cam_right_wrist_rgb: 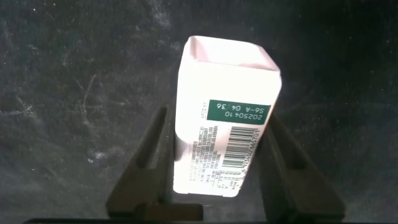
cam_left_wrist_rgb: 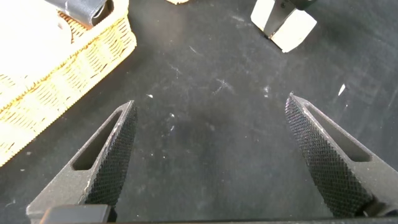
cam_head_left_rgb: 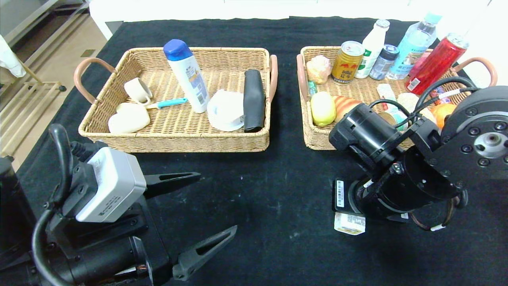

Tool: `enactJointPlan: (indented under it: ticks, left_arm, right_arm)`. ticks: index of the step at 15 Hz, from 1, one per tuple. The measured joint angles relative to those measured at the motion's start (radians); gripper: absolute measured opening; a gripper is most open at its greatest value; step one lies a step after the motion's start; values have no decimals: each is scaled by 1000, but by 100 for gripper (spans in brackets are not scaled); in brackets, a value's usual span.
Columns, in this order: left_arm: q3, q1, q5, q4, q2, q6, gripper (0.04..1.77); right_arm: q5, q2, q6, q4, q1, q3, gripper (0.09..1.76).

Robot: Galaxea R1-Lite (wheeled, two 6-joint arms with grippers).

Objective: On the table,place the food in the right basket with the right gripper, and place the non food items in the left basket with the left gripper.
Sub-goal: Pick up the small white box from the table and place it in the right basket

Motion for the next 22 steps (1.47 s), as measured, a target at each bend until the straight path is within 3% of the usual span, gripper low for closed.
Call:
enactJointPlan:
  ticks: [11, 16, 22]
  left_arm:
    - [3, -3, -13, 0, -4, 0, 172]
    - [8, -6, -31, 2, -28, 8, 172]
    - [5, -6, -30, 3, -29, 8, 172]
  right_arm:
    - [0, 1, -1, 1, 8, 3, 81]
    - [-5, -80, -20, 3, 13, 4, 81]
    - [-107, -213, -215, -26, -4, -33, 81]
